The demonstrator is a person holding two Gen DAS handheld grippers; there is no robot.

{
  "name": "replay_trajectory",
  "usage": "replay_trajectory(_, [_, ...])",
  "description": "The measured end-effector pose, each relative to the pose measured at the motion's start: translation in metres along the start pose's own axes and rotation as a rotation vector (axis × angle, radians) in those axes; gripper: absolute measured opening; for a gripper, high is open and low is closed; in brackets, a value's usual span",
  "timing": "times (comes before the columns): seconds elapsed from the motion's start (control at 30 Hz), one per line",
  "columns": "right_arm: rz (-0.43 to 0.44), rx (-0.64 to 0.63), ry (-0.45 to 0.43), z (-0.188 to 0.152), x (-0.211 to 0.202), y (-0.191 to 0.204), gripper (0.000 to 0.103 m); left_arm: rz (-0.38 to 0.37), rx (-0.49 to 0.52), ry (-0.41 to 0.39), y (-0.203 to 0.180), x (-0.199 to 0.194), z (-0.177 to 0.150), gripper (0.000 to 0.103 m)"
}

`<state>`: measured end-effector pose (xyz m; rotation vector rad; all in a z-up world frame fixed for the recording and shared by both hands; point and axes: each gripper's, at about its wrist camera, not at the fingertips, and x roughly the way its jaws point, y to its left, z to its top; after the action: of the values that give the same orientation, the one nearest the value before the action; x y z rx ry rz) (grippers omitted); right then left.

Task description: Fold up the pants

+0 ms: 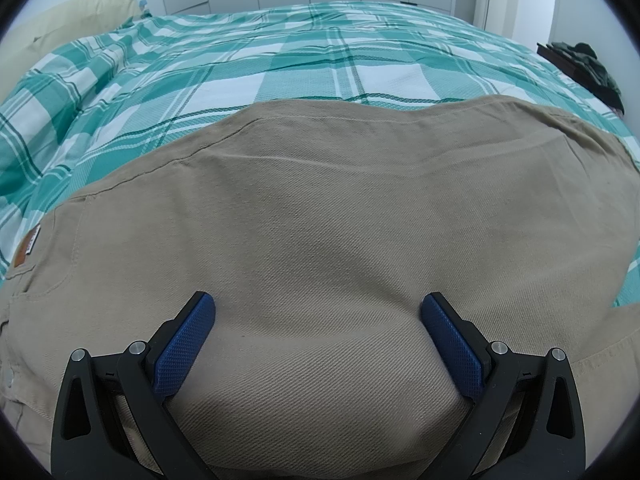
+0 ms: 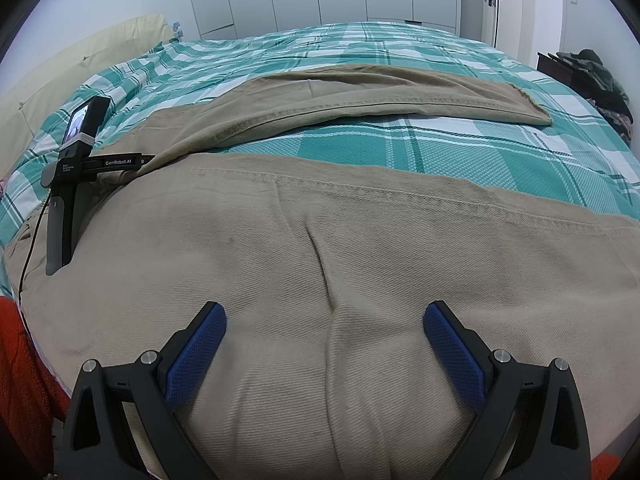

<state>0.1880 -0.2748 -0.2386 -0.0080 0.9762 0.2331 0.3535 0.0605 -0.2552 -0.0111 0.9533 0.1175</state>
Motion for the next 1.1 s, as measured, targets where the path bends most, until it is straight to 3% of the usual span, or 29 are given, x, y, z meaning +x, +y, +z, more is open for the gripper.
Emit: replay_trajectory(1.1, [0.007, 0.006, 0.029, 0.0035, 0.0014, -0.0002, 0.1, 0.0, 0.0, 0.0, 0.0, 0.0, 0.0, 0.102])
